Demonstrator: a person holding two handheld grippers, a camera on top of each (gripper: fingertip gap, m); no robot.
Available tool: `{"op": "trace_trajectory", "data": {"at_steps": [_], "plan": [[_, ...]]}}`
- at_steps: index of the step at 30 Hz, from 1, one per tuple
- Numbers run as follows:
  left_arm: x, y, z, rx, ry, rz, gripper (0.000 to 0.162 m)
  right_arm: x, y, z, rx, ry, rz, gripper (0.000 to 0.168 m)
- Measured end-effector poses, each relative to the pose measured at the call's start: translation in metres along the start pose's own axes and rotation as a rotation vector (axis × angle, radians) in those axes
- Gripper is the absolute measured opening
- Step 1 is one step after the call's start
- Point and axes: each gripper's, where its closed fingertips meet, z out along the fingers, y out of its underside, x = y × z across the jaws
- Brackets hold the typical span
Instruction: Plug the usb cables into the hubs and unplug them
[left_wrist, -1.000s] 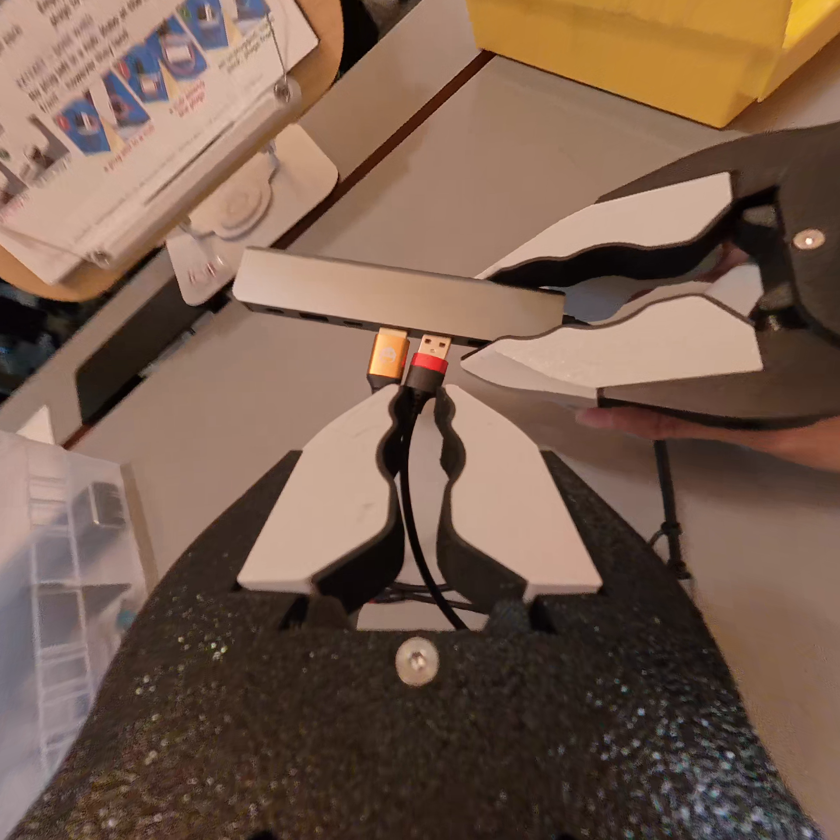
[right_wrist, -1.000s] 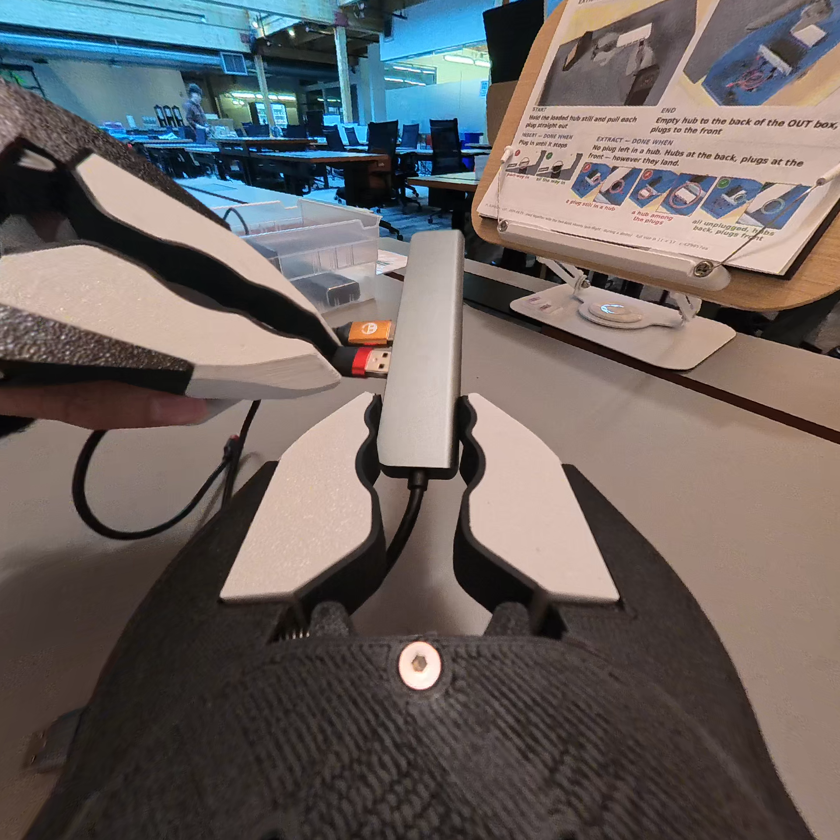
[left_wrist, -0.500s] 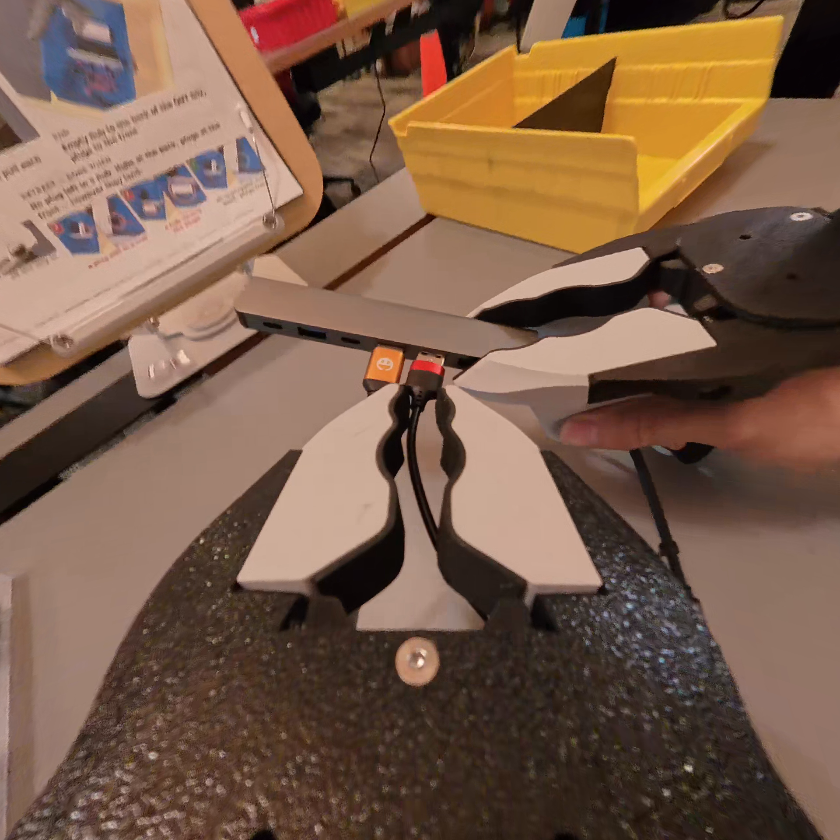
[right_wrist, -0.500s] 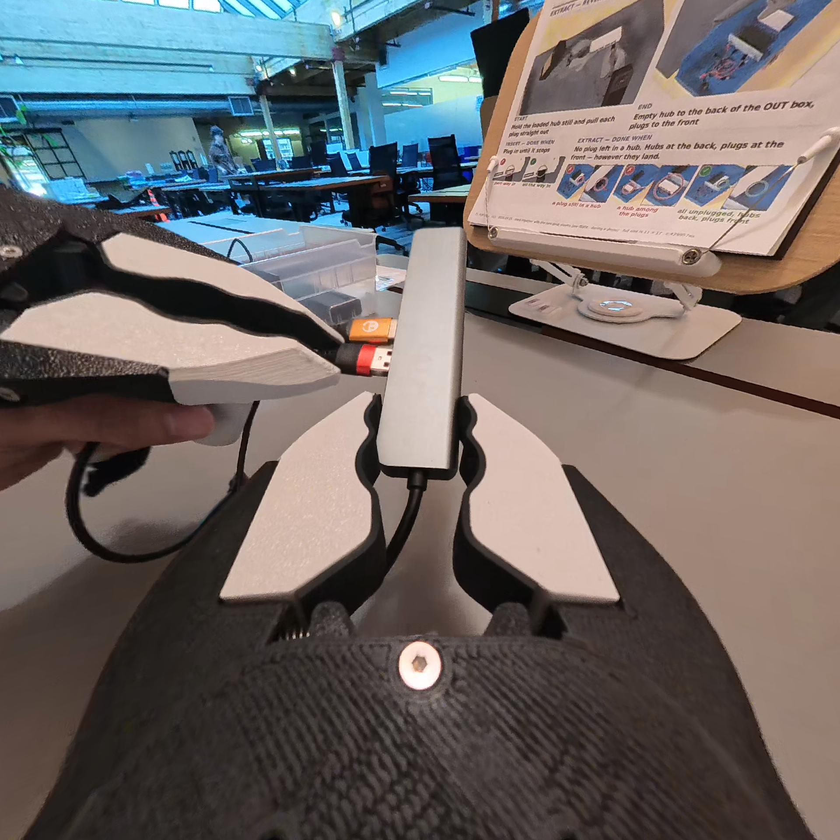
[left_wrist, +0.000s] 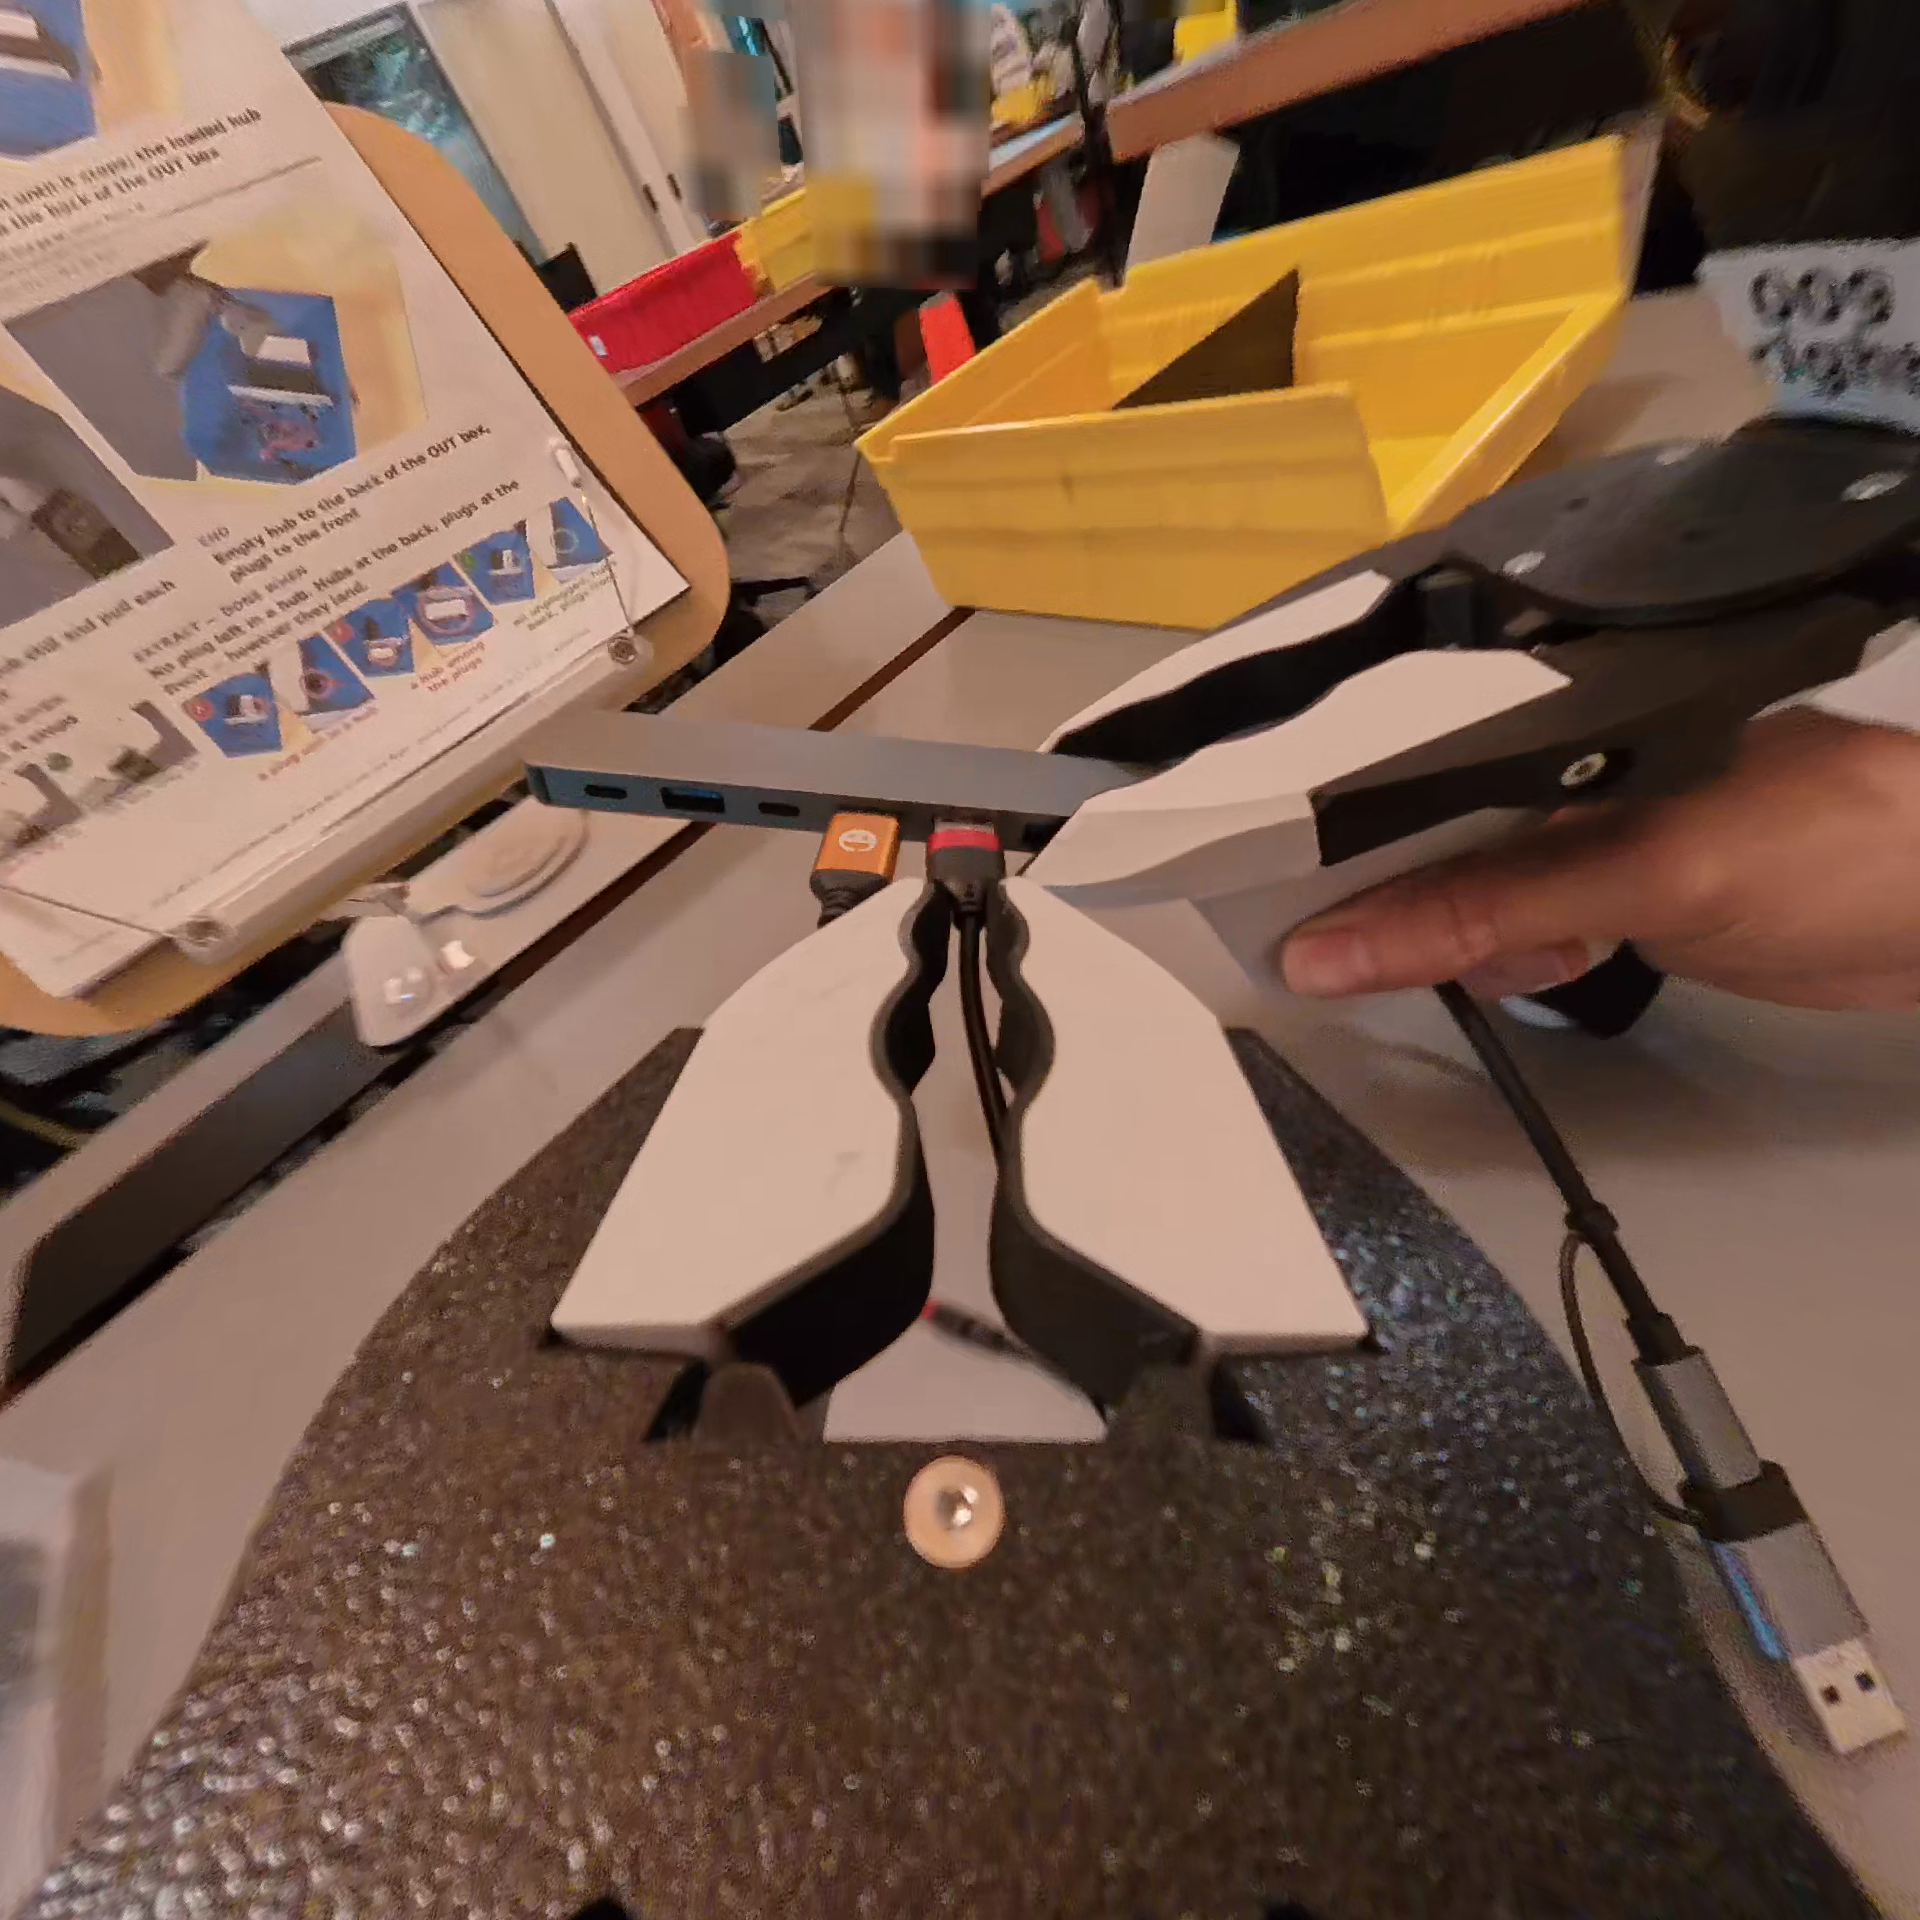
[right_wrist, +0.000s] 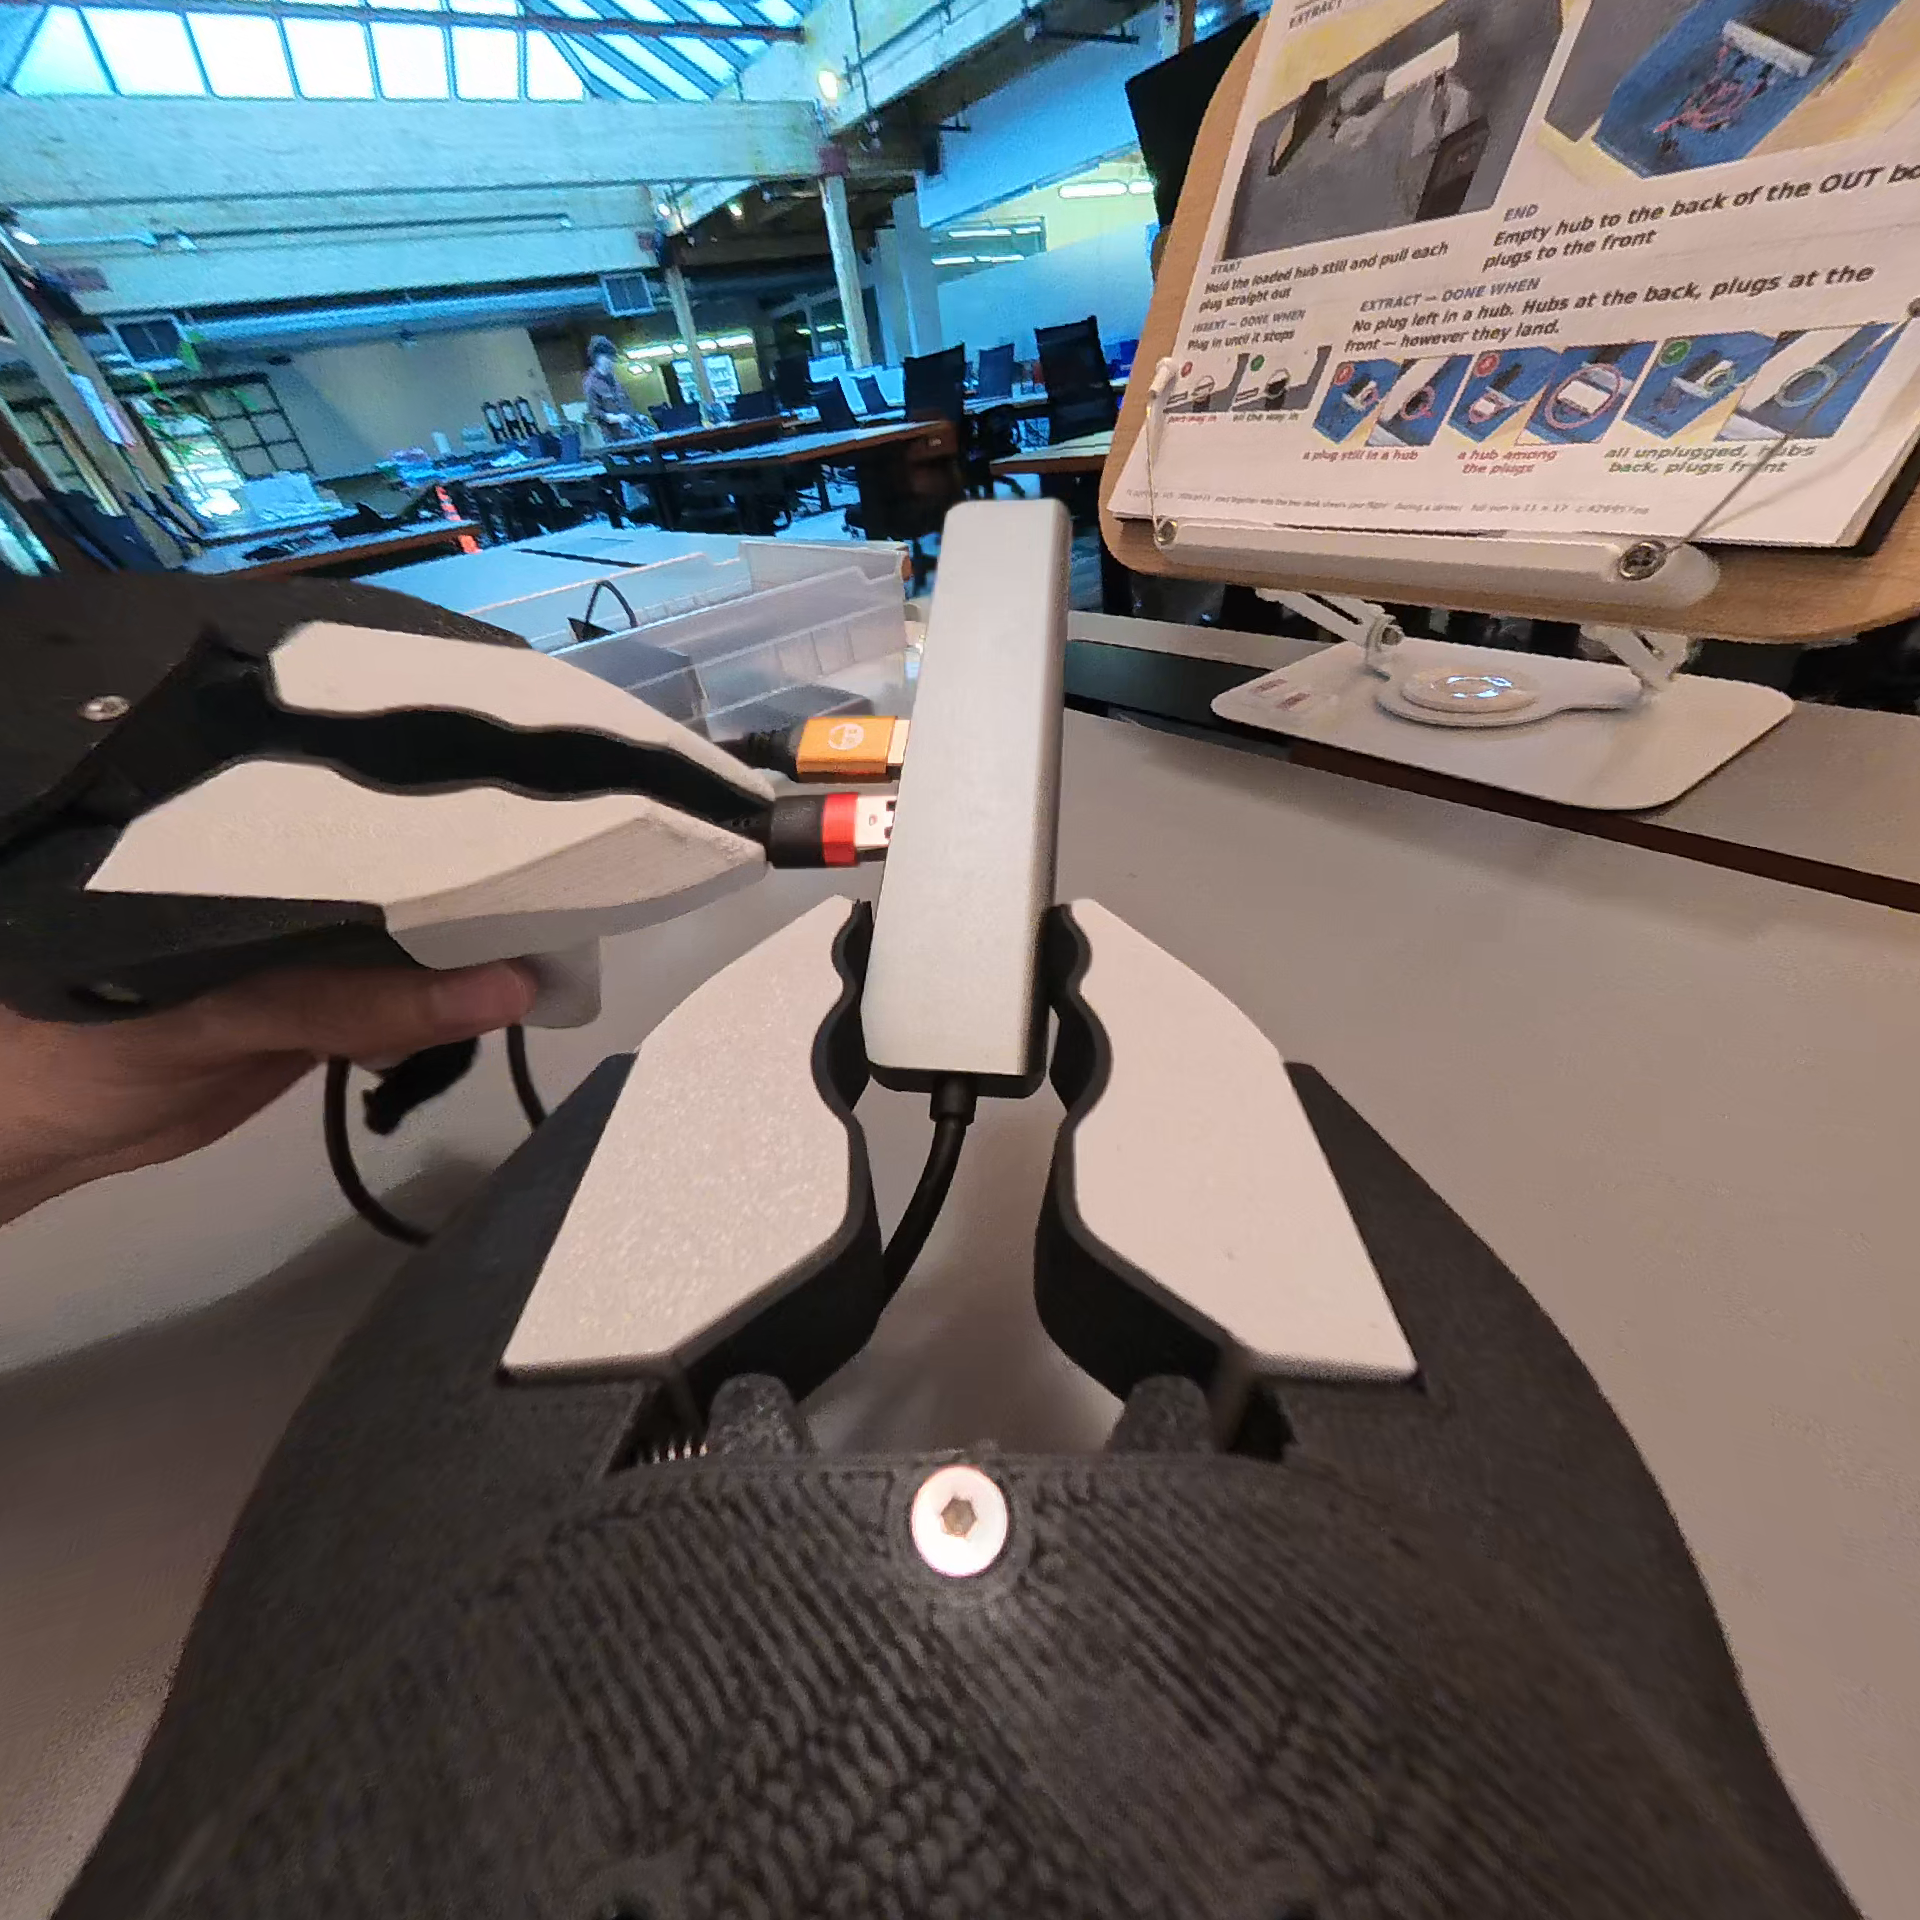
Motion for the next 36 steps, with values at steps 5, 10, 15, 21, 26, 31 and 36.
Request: {"op": "trace_trajectory", "data": {"at_steps": [5, 10, 15, 21, 26, 31, 36], "plan": [[0.0006, -0.0017, 0.0000, -0.002, -0.033, 0.035, 0.006, -0.0002, -0.0006, -0.0009, 0.004, -0.012, 0.014, 0.033], [0.0004, 0.0013, -0.0035, -0.008, -0.036, 0.043, 0.006, -0.0043, 0.0012, 0.0000, -0.008, -0.020, -0.013, 0.033], [0.0002, 0.0010, -0.0053, -0.048, -0.038, 0.129, 0.006, -0.0064, 0.0022, -0.0001, -0.016, -0.032, -0.012, 0.034], [-0.0002, 0.0017, -0.0056, -0.069, -0.043, 0.133, 0.006, -0.0070, 0.0029, 0.0003, -0.020, -0.018, -0.033, 0.033], [-0.0022, 0.0062, -0.0068, -0.128, -0.060, 0.216, 0.006, -0.0082, 0.0051, 0.0021, -0.037, -0.009, -0.056, 0.034], [-0.0023, 0.0068, -0.0033, -0.077, -0.121, 0.151, 0.006, -0.0038, 0.0031, 0.0024, -0.023, 0.030, -0.071, 0.033], [-0.0030, 0.0058, -0.0021, -0.007, -0.198, 0.123, 0.006, -0.0017, 0.0016, 0.0015, -0.012, 0.029, -0.053, 0.033]]}}
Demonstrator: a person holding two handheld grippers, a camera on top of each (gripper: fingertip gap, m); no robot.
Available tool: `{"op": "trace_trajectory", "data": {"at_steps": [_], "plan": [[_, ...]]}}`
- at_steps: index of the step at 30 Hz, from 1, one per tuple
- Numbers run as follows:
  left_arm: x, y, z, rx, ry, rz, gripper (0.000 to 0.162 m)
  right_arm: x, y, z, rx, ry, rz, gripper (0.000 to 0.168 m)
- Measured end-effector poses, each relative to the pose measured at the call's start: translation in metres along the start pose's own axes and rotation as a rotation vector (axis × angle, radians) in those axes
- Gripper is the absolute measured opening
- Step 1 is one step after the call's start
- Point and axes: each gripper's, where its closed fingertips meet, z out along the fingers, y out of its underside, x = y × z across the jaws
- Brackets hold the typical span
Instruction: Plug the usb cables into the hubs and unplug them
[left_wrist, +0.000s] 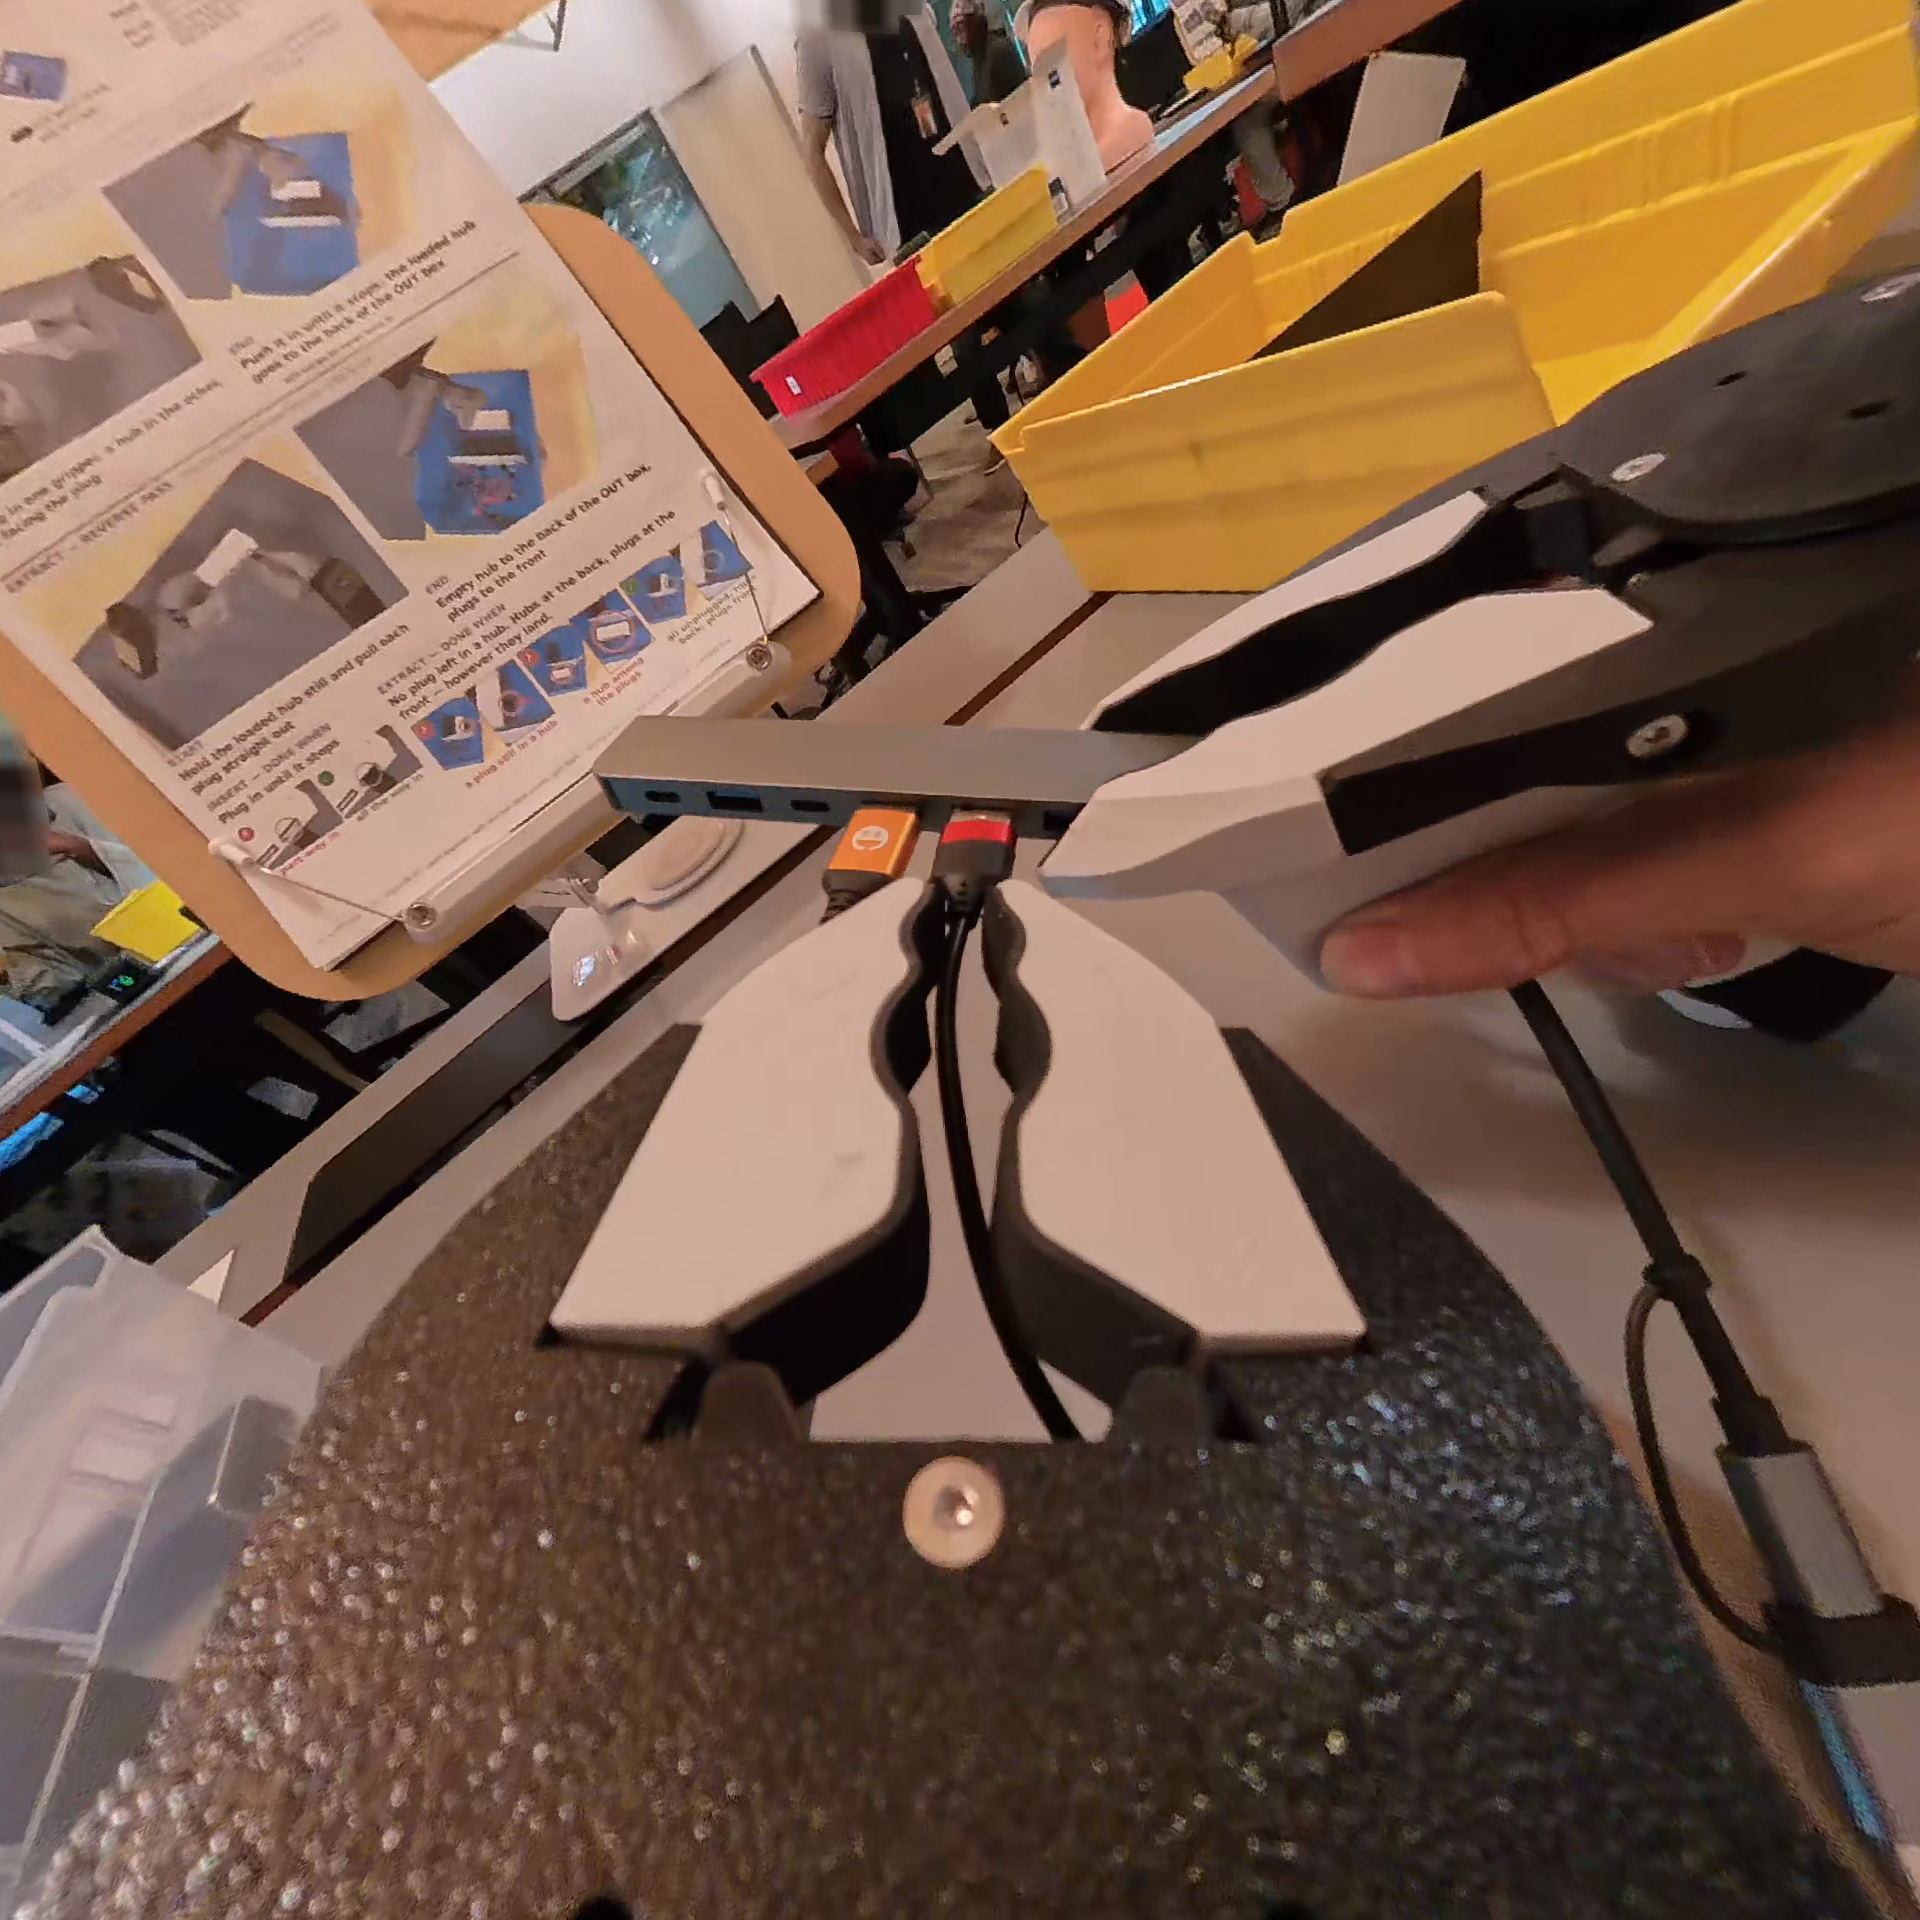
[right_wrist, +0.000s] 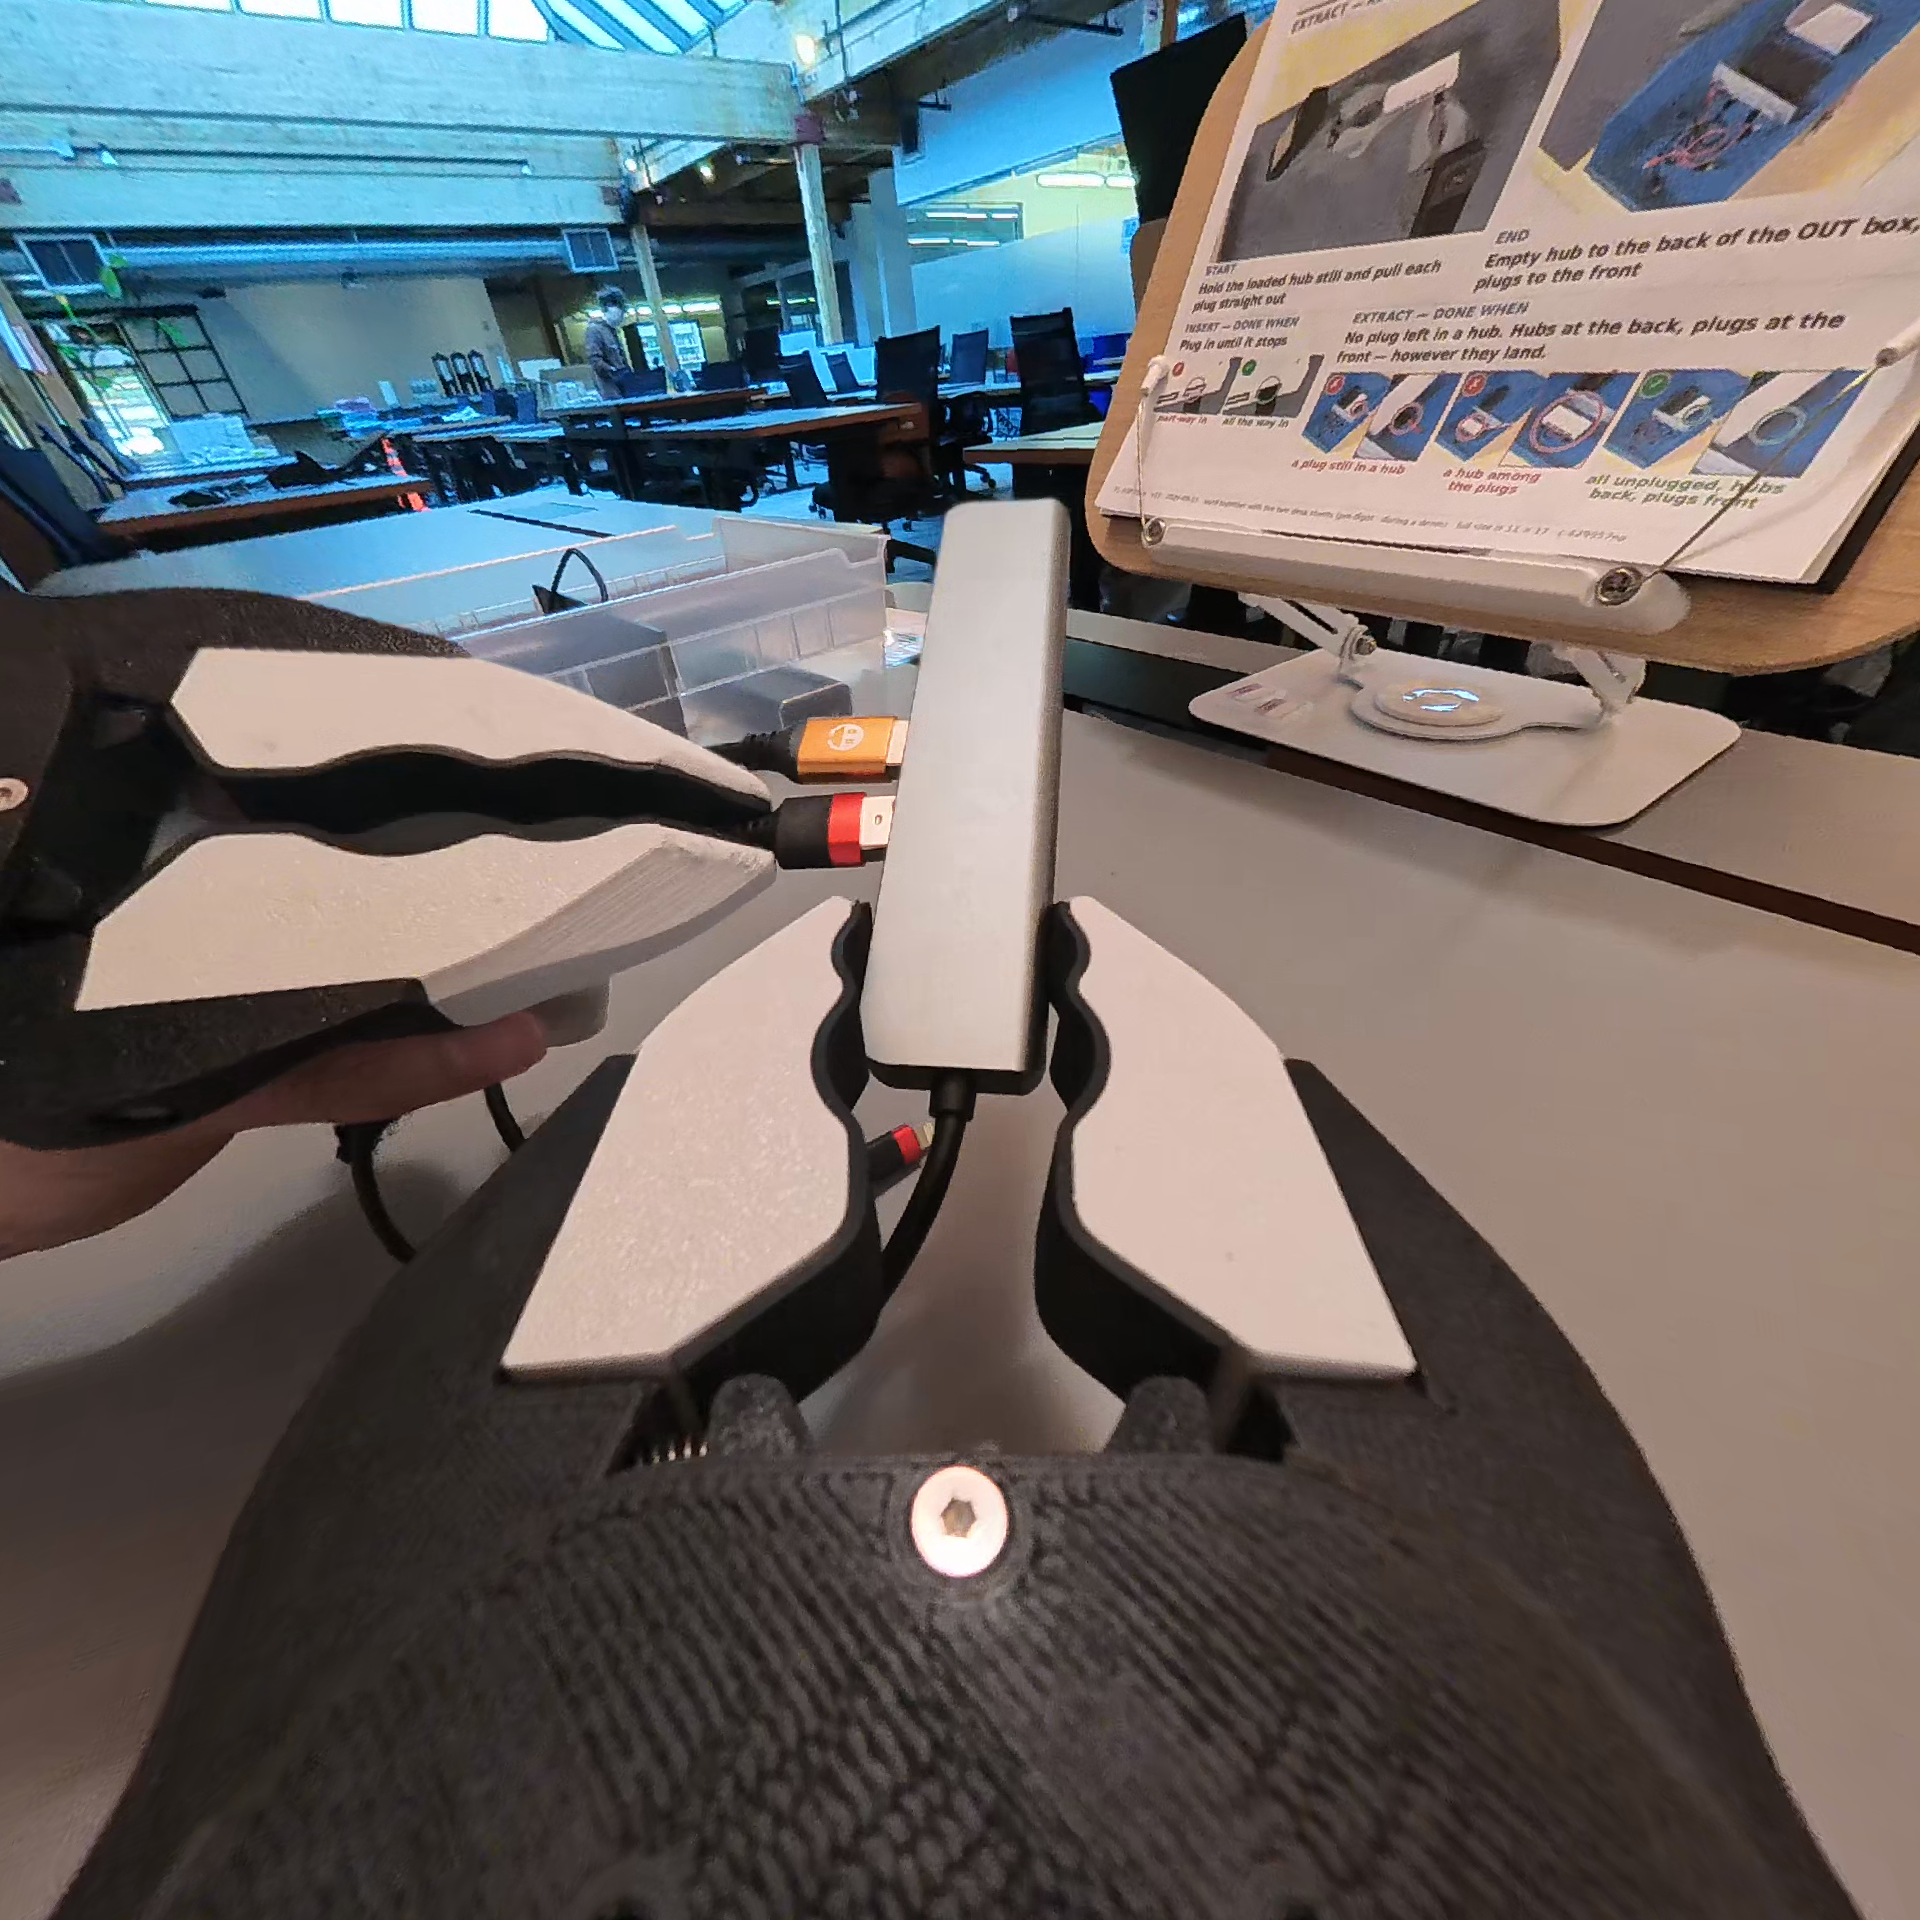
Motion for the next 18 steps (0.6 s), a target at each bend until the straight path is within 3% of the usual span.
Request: {"op": "trace_trajectory", "data": {"at_steps": [6, 18], "plan": [[-0.0008, -0.0011, -0.0069, 0.017, 0.060, -0.106, 0.003, 0.0008, -0.0016, -0.0008, 0.012, -0.022, 0.029, 0.033], [-0.0001, -0.0033, -0.0100, 0.044, 0.102, -0.100, 0.002, -0.0040, -0.0047, -0.0035, 0.037, -0.084, 0.053, 0.033]]}}
